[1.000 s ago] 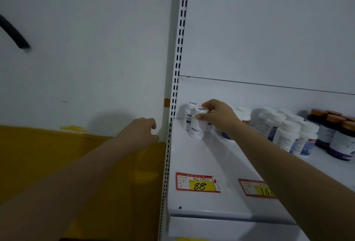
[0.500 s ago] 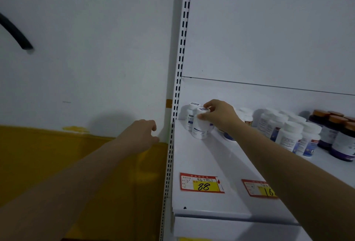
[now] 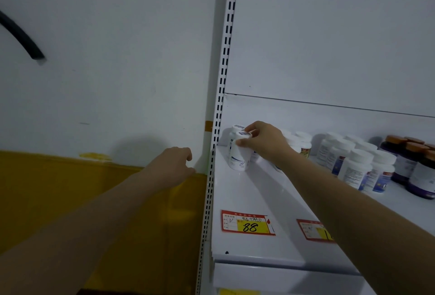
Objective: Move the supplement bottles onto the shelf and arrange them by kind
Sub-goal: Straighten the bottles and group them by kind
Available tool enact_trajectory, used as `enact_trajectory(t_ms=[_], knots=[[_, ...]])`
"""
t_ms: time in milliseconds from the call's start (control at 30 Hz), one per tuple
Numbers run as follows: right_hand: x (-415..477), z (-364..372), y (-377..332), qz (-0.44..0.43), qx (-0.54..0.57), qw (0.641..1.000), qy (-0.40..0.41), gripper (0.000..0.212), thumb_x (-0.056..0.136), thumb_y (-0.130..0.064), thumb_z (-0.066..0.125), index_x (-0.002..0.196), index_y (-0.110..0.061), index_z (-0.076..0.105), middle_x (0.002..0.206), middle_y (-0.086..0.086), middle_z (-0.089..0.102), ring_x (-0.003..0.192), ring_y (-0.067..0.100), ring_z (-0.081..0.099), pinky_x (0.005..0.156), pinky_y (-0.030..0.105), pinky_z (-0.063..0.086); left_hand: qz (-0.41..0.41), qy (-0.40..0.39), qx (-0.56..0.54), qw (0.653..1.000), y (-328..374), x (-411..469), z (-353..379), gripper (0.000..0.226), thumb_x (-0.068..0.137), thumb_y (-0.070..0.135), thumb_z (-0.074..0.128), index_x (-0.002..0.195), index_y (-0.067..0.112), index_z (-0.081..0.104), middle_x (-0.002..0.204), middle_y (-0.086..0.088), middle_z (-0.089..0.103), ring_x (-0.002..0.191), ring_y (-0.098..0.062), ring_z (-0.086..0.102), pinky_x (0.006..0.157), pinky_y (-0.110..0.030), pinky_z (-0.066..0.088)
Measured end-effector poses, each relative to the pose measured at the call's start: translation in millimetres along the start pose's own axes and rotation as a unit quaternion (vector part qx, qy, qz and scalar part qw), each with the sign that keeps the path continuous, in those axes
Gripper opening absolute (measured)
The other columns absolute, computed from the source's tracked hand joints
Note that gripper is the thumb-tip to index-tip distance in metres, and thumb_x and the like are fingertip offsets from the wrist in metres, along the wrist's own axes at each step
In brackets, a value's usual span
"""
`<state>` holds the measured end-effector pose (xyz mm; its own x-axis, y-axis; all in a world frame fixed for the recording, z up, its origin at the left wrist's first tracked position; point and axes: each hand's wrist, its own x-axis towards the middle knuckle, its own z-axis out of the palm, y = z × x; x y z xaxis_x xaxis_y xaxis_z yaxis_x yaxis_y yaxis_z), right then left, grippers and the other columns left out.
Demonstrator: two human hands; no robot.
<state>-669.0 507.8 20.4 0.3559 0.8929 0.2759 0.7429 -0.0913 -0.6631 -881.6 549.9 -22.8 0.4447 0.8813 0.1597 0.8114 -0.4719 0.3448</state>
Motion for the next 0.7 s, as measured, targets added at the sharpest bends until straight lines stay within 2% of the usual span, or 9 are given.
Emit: enact_trajectory(t_ms=[100,200,300,433,467,533,600,700], knots=[[-0.8,0.9,-0.4,0.006,0.001,1.0,-0.015,0.047,0.08,-0.033,0.072,0.121,-0.015,0.057,0.12,0.007,0.063,0.109,0.022,0.057,0.084,0.03,0.048,0.001,-0.009,0.002,1.0,2.2,-1.1,0.7,0.042,0.093,0.031,0.054,0.13,0.012,0.048,0.127,-0.009,0.054,0.11,-0.021,0.054,0.088,-0.027,0.044],[-4.0,-1.9,0.0,0.008,0.027,0.999,-0.017,0.061,0.081,-0.042,0.07,0.131,-0.014,0.05,0.127,0.009,0.058,0.113,0.024,0.056,0.091,0.034,0.048,-0.001,-0.018,-0.007,1.0,5.6,1.6,2.4,0.043,0.094,0.026,0.052,0.134,0.011,0.043,0.13,-0.01,0.052,0.109,-0.021,0.053,0.087,-0.028,0.043],[-5.5,-12.6,-2.2,0.028,0.047,0.998,0.026,0.068,0.09,-0.057,0.047,0.141,-0.014,0.04,0.143,0.012,0.044,0.127,0.028,0.048,0.097,0.036,0.041,-0.002,-0.024,-0.055,0.998,15.7,10.3,3.6,0.05,0.095,0.015,0.048,0.142,0.009,0.031,0.133,-0.014,0.05,0.098,-0.016,0.045,0.082,-0.029,0.042],[0.9,-28.1,-2.0,0.106,0.148,0.983,-0.001,0.068,0.098,-0.057,0.018,0.149,-0.013,0.029,0.155,0.01,0.03,0.141,0.029,0.03,0.113,0.041,0.024,-0.011,-0.045,-0.143,0.989,38.5,28.6,8.5,0.057,0.091,0.003,0.049,0.143,0.007,0.026,0.133,-0.011,0.048,0.105,-0.02,0.047,0.091,-0.033,0.044],[3.2,-30.1,-1.1,0.121,0.178,0.976,-0.01,0.07,0.097,-0.059,0.016,0.15,-0.014,0.026,0.157,0.008,0.026,0.143,0.028,0.027,0.116,0.042,0.02,-0.015,-0.051,-0.164,0.985,43.6,33.7,10.3,0.058,0.091,0.002,0.049,0.144,0.008,0.027,0.128,-0.009,0.048,0.104,-0.02,0.048,0.091,-0.034,0.045],[8.2,-31.7,-0.4,0.134,0.222,0.965,-0.02,0.072,0.096,-0.06,0.014,0.151,-0.014,0.023,0.158,0.008,0.023,0.145,0.028,0.023,0.12,0.044,0.018,-0.011,-0.059,-0.175,0.983,52.4,44.7,13.9,0.058,0.091,0.0,0.046,0.144,0.01,0.026,0.138,-0.013,0.045,0.103,-0.019,0.046,0.089,-0.033,0.046],[12.6,-30.5,-0.9,0.141,0.249,0.958,-0.033,0.072,0.098,-0.058,0.014,0.151,-0.011,0.023,0.157,0.009,0.026,0.145,0.028,0.023,0.12,0.044,0.017,-0.006,-0.066,-0.154,0.986,58.7,54.7,17.0,0.059,0.092,-0.002,0.04,0.147,0.01,0.022,0.143,-0.017,0.042,0.109,-0.021,0.047,0.087,-0.03,0.04],[16.8,-24.2,-1.1,0.152,0.254,0.953,-0.058,0.073,0.098,-0.058,0.013,0.15,-0.008,0.024,0.156,0.006,0.029,0.145,0.026,0.025,0.12,0.042,0.017,0.006,-0.069,-0.132,0.989,65.5,68.1,19.9,0.051,0.091,-0.006,0.035,0.14,0.004,0.03,0.134,-0.019,0.047,0.116,-0.027,0.048,0.086,-0.029,0.036]])
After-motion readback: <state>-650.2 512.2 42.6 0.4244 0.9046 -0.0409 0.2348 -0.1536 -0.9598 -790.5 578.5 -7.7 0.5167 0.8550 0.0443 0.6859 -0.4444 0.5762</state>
